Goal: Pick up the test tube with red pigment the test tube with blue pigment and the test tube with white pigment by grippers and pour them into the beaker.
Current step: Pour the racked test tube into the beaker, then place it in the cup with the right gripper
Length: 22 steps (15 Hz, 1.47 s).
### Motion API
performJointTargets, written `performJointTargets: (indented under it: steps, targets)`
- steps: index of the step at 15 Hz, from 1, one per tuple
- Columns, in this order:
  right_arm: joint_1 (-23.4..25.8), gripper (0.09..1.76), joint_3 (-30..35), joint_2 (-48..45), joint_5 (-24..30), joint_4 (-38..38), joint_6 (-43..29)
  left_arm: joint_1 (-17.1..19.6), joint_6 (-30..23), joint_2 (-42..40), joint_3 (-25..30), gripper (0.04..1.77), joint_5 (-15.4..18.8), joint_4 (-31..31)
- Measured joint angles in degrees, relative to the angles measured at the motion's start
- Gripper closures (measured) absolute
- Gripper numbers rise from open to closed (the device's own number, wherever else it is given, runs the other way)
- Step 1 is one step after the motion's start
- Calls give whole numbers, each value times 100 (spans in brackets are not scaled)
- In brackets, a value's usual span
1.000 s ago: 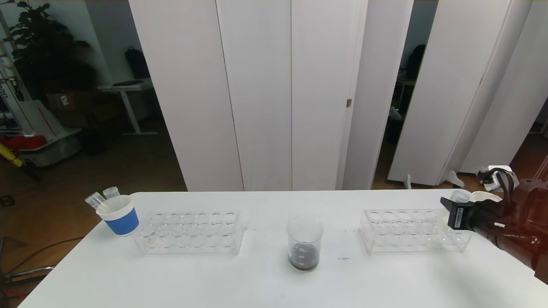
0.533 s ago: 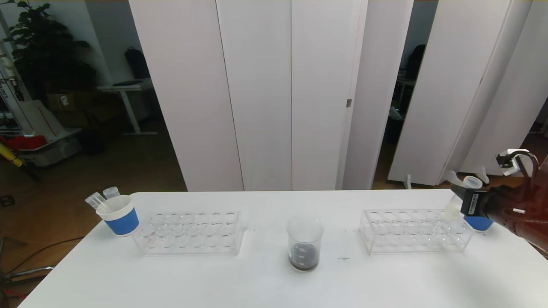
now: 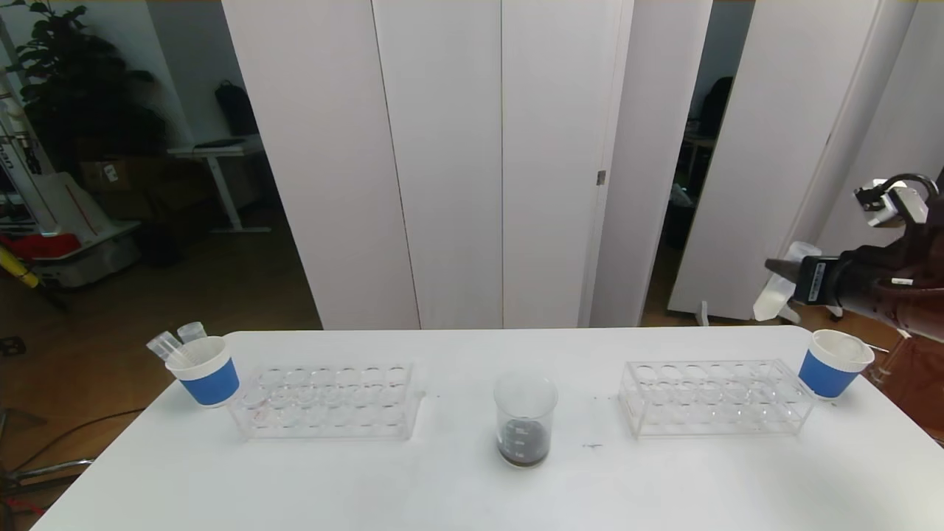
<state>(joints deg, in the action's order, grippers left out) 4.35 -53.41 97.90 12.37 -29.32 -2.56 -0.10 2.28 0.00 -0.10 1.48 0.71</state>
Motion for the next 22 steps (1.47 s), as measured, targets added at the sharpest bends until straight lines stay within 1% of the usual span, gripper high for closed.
performJointTargets:
  steps: [2, 3, 4, 6, 11, 16, 22]
  targets:
    - [-67, 128, -714, 110, 344, 542, -52, 0, -2, 0, 0, 7, 0, 0]
    - [-144, 128, -992, 188, 556, 678, -63, 0, 0, 0, 0, 7, 1, -2]
    - [-257, 128, -1213, 284, 763, 752, -66, 0, 0, 0, 0, 7, 1, -2]
    - [-468, 128, -1426, 439, 1058, 744, -57, 0, 0, 0, 0, 7, 1, -2]
    - [-1126, 128, -1698, 692, 1395, 686, 77, 0, 0, 2, 0, 7, 1, -2]
    - [-1714, 128, -1680, 852, 1419, 672, 790, 0, 0, 5, 0, 7, 0, 0]
    - [-2188, 128, -1635, 1130, 1403, 525, 1648, 0, -2, 5, 0, 7, 0, 0]
